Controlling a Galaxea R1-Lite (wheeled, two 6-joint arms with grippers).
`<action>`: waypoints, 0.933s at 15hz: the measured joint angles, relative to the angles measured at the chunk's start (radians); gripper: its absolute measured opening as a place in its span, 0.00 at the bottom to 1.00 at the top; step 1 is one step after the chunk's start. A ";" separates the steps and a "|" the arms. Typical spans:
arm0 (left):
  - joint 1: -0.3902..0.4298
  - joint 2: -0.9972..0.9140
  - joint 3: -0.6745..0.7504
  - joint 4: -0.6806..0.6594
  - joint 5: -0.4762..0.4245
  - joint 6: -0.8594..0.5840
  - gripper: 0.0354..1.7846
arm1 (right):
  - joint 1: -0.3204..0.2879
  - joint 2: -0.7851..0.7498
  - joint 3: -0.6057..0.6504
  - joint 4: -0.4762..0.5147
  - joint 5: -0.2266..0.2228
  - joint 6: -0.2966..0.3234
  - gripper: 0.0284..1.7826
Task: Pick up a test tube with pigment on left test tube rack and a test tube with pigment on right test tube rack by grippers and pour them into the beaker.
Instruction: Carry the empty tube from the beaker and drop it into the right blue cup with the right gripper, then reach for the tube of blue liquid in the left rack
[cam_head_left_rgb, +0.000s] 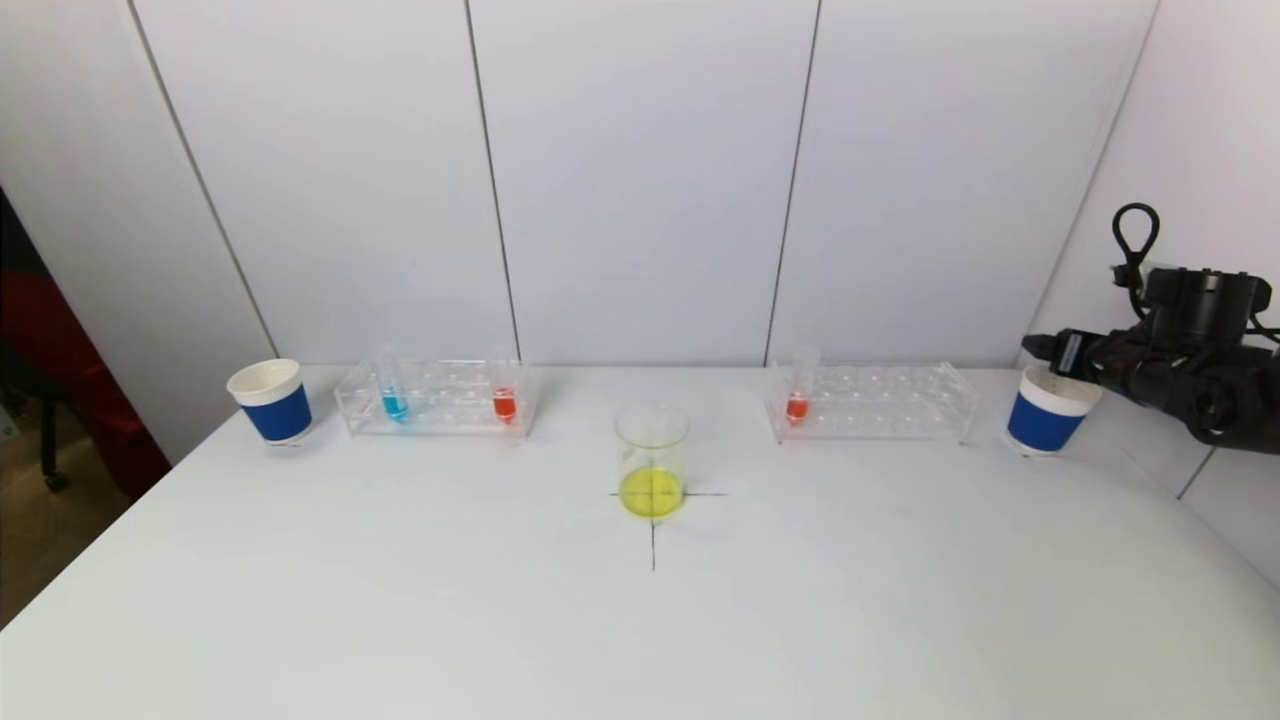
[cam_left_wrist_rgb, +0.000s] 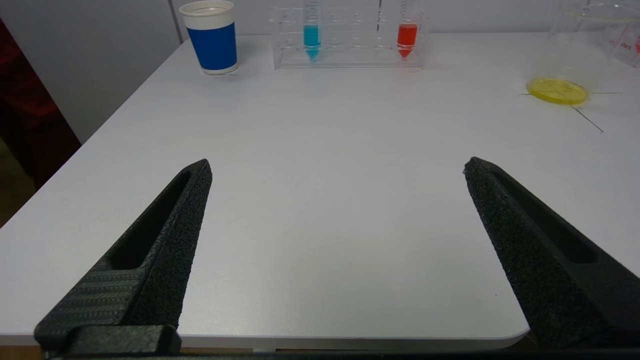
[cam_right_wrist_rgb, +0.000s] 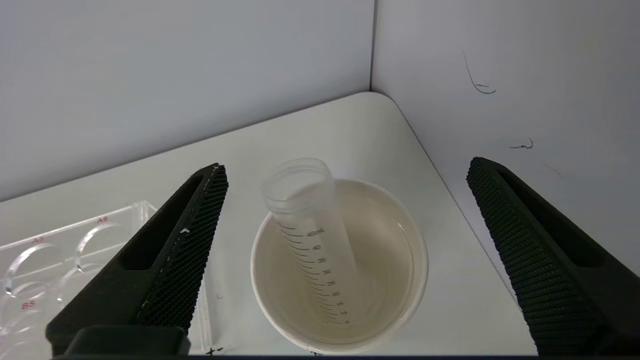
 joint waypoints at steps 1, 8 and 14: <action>0.000 0.000 0.000 0.000 0.000 0.001 0.99 | 0.001 -0.012 0.000 0.000 0.005 0.004 0.99; 0.000 0.000 0.000 0.000 0.000 0.000 0.99 | 0.061 -0.230 0.073 0.019 0.020 0.024 0.99; 0.000 0.000 0.000 0.000 0.000 0.001 0.99 | 0.179 -0.567 0.324 0.027 0.020 0.024 0.99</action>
